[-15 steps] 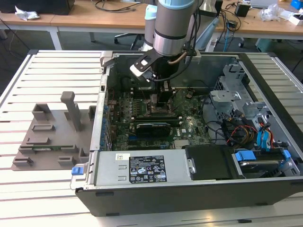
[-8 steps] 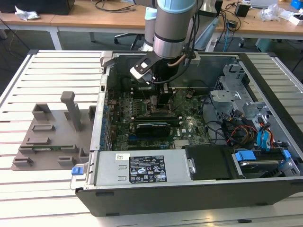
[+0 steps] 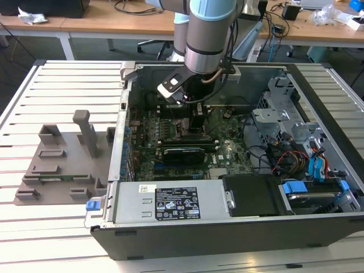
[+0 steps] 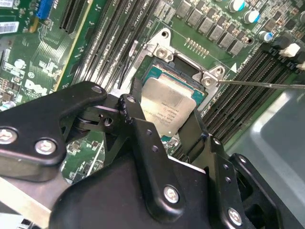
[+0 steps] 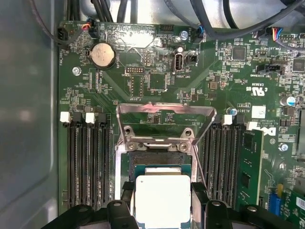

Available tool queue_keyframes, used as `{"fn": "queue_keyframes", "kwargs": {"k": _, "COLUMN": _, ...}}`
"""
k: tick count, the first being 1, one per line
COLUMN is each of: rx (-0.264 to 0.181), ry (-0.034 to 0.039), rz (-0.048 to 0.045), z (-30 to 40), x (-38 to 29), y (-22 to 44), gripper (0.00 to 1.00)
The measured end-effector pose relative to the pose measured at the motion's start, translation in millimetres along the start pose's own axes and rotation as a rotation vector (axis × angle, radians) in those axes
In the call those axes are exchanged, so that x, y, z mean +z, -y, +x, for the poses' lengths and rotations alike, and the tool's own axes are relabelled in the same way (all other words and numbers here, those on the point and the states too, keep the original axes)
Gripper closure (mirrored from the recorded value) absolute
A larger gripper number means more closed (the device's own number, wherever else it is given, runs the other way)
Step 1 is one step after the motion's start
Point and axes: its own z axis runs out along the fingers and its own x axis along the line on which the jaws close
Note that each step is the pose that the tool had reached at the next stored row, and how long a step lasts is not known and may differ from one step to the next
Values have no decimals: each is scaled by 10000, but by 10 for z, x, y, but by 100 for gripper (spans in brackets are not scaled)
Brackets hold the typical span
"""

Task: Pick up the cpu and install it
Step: 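Place the cpu into insertion slot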

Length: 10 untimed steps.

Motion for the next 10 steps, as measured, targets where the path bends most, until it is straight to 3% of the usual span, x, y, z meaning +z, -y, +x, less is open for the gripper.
{"fn": "queue_keyframes", "kwargs": {"k": 10, "rx": 135, "ry": -1, "rz": 6, "z": 10, "x": 112, "y": -8, "gripper": 45}}
